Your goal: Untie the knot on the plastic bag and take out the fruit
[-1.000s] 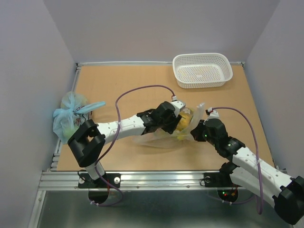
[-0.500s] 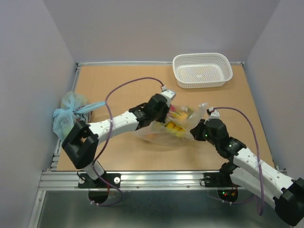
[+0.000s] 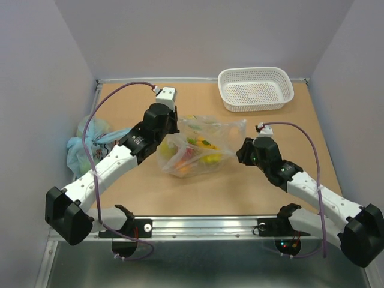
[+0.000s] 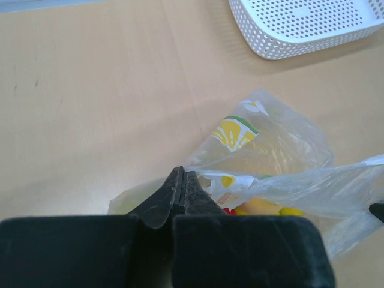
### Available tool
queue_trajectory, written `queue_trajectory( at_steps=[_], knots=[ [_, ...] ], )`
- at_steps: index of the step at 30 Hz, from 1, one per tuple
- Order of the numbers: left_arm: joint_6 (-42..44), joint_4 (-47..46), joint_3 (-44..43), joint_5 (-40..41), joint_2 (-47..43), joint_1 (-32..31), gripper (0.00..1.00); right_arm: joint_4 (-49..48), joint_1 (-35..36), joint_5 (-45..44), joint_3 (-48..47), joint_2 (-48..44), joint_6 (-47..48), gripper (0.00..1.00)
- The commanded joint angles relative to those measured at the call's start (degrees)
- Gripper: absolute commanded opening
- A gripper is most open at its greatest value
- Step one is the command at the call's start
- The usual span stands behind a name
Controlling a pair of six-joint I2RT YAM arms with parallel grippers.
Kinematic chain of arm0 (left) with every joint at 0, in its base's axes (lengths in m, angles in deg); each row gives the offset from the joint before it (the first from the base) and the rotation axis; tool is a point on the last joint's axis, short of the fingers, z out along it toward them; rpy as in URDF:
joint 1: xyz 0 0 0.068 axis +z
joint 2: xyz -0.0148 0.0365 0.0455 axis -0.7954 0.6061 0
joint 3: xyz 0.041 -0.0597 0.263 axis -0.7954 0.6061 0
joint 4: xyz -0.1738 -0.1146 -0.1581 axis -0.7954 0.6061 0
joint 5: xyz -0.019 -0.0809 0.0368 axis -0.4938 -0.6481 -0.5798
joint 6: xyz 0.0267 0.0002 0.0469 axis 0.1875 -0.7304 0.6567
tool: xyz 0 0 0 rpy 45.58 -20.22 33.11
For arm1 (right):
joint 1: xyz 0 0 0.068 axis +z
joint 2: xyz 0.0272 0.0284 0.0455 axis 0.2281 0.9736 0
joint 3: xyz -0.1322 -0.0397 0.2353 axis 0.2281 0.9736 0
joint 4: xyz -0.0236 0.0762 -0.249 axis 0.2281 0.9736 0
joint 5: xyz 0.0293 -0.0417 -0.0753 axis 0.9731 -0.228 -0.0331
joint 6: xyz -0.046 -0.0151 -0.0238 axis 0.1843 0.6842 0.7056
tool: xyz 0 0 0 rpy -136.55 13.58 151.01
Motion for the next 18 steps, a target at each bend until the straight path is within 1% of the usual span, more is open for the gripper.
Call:
queue_trajectory(
  at_steps=[1, 2, 3, 4, 5, 6, 8, 9, 11, 12, 13, 14, 18],
  knots=[
    [-5.2, -1.3, 3.2, 4.0, -4.1, 1.0, 0.0, 3.6, -0.3, -3.2, -7.4, 3.7, 7.9, 0.48],
    [-6.3, -1.2, 3.5, 3.2, -4.7, 1.0, 0.0, 4.1, -0.3, -2.0, -10.6, 4.0, 8.9, 0.66],
    [-7.4, -1.2, 4.0, 2.1, -4.9, 1.0, 0.0, 5.4, -0.2, 1.1, -12.9, 4.0, 9.1, 0.71],
    [-9.0, -1.4, 3.9, 0.1, -5.0, 1.0, 0.0, 6.1, -0.2, 2.8, -14.9, 3.7, 9.7, 0.8],
    [-9.8, -1.4, 3.9, -0.4, -5.3, 1.0, 0.0, 6.6, 0.4, 4.8, -19.2, 3.5, 10.3, 0.83],
    [-10.5, -1.4, 3.8, -0.7, -5.3, 1.0, 0.0, 7.3, 0.8, 7.7, -21.3, 3.3, 10.7, 0.85],
    [-10.7, -0.9, 3.6, -0.1, -5.4, 1.0, 0.0, 9.4, 1.4, 10.6, -25.1, 2.9, 13.0, 0.86],
    [-10.7, -0.7, 3.5, 0.3, -5.3, 1.0, 0.0, 10.8, 1.9, 13.1, -28.5, 2.9, 14.0, 0.86],
    [-10.5, 0.0, 2.8, 0.5, -5.2, 1.1, 0.0, 11.8, 2.2, 18.7, -32.2, 3.8, 17.5, 0.86],
    [-10.4, 0.1, 2.3, 0.4, -5.2, 1.1, 0.0, 12.6, 2.5, 24.0, -35.9, 5.6, 18.3, 0.87],
    [-10.3, 0.5, 2.2, 0.3, -5.1, 1.0, 0.0, 12.8, 2.7, 26.6, -37.3, 7.2, 18.7, 0.87],
    [-10.2, 0.6, 2.0, -0.1, -4.9, 1.1, 0.0, 12.8, 3.7, 31.2, -39.7, 10.2, 20.1, 0.87],
    [-10.1, 1.3, 1.6, 0.0, -4.6, 1.1, 0.0, 12.4, 8.5, 33.4, -42.8, 17.1, 23.1, 0.87]
  ],
)
